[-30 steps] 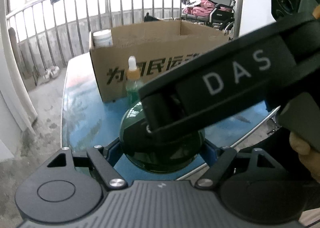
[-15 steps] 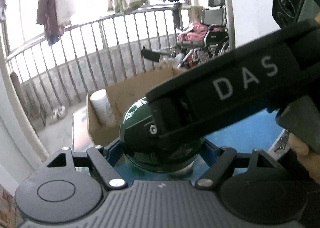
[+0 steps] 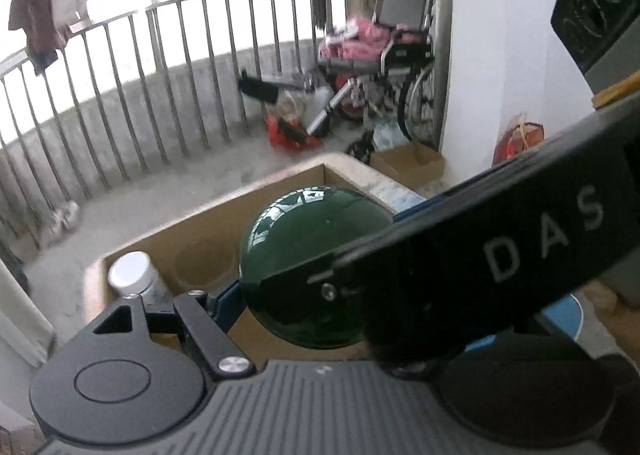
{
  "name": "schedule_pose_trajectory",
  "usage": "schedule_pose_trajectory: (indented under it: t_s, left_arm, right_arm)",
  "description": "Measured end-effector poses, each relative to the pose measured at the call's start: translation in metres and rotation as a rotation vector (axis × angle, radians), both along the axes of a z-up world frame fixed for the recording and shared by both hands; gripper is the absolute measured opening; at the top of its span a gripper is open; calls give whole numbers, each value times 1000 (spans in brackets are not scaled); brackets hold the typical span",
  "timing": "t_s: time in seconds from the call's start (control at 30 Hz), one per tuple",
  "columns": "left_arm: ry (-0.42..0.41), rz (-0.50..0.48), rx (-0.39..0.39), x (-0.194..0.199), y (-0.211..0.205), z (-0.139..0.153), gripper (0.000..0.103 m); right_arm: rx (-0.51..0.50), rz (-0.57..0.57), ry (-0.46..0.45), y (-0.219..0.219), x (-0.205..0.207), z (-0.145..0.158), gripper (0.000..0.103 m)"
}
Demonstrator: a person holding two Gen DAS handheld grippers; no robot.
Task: Organize rigid objects
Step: 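Carry the green jar over the box and lower it inside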
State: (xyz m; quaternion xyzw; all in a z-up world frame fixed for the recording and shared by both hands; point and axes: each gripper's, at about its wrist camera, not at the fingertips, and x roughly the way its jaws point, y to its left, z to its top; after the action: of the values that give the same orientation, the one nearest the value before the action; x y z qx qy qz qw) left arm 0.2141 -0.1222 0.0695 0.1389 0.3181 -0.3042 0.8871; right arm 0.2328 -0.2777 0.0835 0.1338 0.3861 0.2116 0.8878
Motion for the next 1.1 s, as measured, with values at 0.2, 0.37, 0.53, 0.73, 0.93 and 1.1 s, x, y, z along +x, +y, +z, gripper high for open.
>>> schedule_pose_trajectory:
  t_s: [0.2,0.37,0.53,0.73,0.93,1.1]
  left_arm:
    - [213,19,-34,101,-18,-27,81]
    - [265,30,-6,143,-21,-58,81]
    - [297,42,9,162,-25,-74,81]
    - [306,55,64,171,-36,-86,81]
    - [292,68,104,174,-48,-88,85]
    - [278,69,116,176,-52,-89,86]
  right_arm:
    - [-8,-35,141,-24,94,-23,80]
    - [-10,-43,223,-30,146,-54,80]
    - [-9,-32,278,-32,175,-77,80]
    - [-22,-26,320,-29,192,-97,81]
    - [-31,-25,351,-28,210,-113,82]
    - [1,-23,366,-29,220,-120,80]
